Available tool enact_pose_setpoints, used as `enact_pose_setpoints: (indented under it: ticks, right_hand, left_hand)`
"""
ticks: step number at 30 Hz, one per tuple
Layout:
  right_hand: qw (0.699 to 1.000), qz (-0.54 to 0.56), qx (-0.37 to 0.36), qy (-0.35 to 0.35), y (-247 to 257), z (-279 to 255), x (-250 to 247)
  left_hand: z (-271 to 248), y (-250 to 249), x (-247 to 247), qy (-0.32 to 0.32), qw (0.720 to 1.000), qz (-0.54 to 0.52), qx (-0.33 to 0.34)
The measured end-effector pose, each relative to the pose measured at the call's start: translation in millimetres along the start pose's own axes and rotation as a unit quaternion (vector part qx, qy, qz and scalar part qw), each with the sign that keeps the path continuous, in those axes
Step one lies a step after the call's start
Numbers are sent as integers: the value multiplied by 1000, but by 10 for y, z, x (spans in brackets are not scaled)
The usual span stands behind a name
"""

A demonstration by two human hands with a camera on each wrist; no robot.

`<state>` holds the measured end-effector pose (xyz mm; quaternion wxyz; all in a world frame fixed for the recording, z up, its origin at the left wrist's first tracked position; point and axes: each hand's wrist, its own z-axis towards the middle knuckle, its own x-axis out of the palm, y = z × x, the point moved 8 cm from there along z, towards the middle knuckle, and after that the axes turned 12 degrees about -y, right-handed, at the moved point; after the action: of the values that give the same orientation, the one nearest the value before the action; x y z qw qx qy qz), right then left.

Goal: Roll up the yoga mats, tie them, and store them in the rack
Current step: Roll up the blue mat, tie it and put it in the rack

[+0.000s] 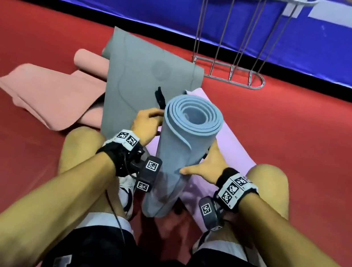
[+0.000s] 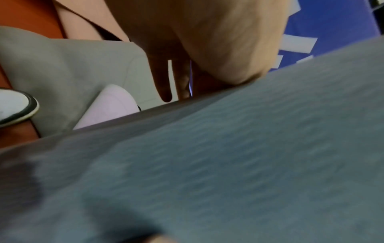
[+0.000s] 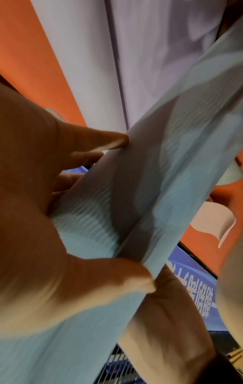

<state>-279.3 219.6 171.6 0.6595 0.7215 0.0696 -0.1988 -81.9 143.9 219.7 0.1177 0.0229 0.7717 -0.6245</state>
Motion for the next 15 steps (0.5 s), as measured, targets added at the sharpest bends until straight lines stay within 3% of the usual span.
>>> enact_pose_setpoints:
  ticks: [2,5,8,10,12,15]
  right_hand:
    - [999,19,-32,27,263,-47,-91]
    - [994,57,-83,48,753,-69,-188]
    - [987,148,-40,40,997,-66,-223]
    - [977,210,10,-22,1039,-50,-290]
    - [984,162,2,-80,1090,12,-309]
    - [994,-1,-61,-90,1142,9,-150]
  left_hand:
    - [-44,-190,-65,-28,996,-86,16]
    - [-115,-429,-59,-30,991,-115,66]
    - [-145,-536,-79,-33,991,-50,123]
    - [-170,-640,-112,-36,985,-32,167]
    - [-247,-776,-77,-28,978,-11,205]
    - [-369,-817,76,-35,975,41,214]
